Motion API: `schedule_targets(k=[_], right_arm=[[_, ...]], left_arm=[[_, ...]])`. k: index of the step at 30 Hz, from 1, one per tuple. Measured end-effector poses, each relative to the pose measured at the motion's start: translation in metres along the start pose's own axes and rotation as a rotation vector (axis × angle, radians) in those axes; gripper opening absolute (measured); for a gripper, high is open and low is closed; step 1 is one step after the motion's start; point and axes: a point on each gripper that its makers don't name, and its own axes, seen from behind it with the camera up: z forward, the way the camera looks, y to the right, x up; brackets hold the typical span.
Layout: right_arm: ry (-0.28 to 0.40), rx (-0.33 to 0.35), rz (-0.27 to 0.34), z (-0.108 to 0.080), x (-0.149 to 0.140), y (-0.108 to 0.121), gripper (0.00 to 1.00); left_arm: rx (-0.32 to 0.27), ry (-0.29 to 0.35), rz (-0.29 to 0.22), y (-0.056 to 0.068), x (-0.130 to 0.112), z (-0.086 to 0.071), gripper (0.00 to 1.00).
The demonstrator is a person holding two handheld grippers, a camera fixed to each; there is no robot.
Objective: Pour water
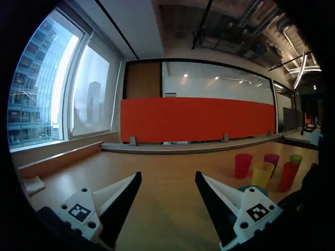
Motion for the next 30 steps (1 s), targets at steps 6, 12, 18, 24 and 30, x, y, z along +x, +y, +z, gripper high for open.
schedule_targets(k=[6,12,18,24,30], right_arm=[[-0.01,-0.007,-0.005,0.001,-0.005,0.005,1.0],[-0.025,-0.017,-0.017,0.002,-0.012,0.007,1.0],[-0.036,-0.016,-0.024,0.003,-0.016,0.007,1.0],[-0.042,-0.017,-0.029,0.004,-0.02,0.008,1.0],[-0.051,-0.018,-0.025,0.005,-0.023,0.009,1.0]], left_arm=[[0.0,0.0,0.0,0.0,0.0,0.0,0.95],[0.0,0.0,0.0,0.0,0.0,0.0,0.95],[0.0,0.0,0.0,0.0,0.0,0.0,0.95],[0.0,0.0,0.0,0.0,0.0,0.0,0.95],[0.0,0.0,0.0,0.0,0.0,0.0,0.95]])
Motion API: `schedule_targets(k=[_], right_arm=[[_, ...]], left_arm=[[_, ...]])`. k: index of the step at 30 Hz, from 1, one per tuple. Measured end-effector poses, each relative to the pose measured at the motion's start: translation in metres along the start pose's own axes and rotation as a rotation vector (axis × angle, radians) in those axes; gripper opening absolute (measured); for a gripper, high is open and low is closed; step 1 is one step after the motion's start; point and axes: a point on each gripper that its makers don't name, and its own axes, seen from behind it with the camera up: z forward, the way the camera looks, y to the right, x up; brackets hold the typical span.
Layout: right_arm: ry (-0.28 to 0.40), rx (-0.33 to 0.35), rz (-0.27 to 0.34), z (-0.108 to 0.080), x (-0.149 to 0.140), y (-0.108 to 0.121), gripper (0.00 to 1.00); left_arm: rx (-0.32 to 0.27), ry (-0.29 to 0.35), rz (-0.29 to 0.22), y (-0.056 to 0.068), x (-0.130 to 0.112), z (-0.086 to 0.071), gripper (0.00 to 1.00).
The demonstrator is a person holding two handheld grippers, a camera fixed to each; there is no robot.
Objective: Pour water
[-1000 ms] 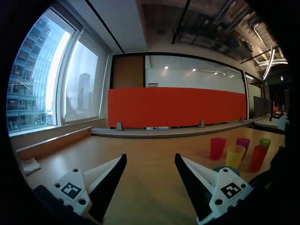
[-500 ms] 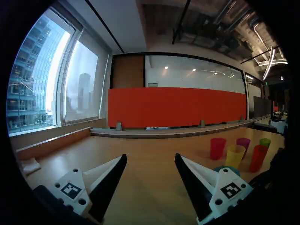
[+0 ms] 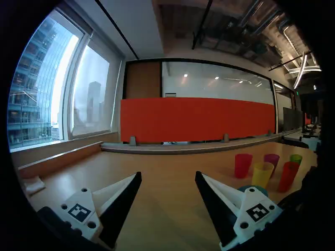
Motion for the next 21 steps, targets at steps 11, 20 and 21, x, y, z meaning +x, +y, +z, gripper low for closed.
schedule_targets(k=[11,20,21], right_arm=[[-0.031,0.007,0.001,0.0006,-0.0062,-0.0025,1.0],[-0.039,0.005,0.002,0.0003,-0.0077,-0.0022,1.0],[-0.039,0.005,0.002,0.0004,-0.0077,-0.0021,1.0]], left_arm=[[0.0,0.0,0.0,0.0003,-0.0002,0.0,0.95],[0.0,0.0,0.0,-0.0003,-0.0005,-0.0001,0.95],[0.0,0.0,0.0,-0.0002,-0.0005,-0.0002,0.95]])
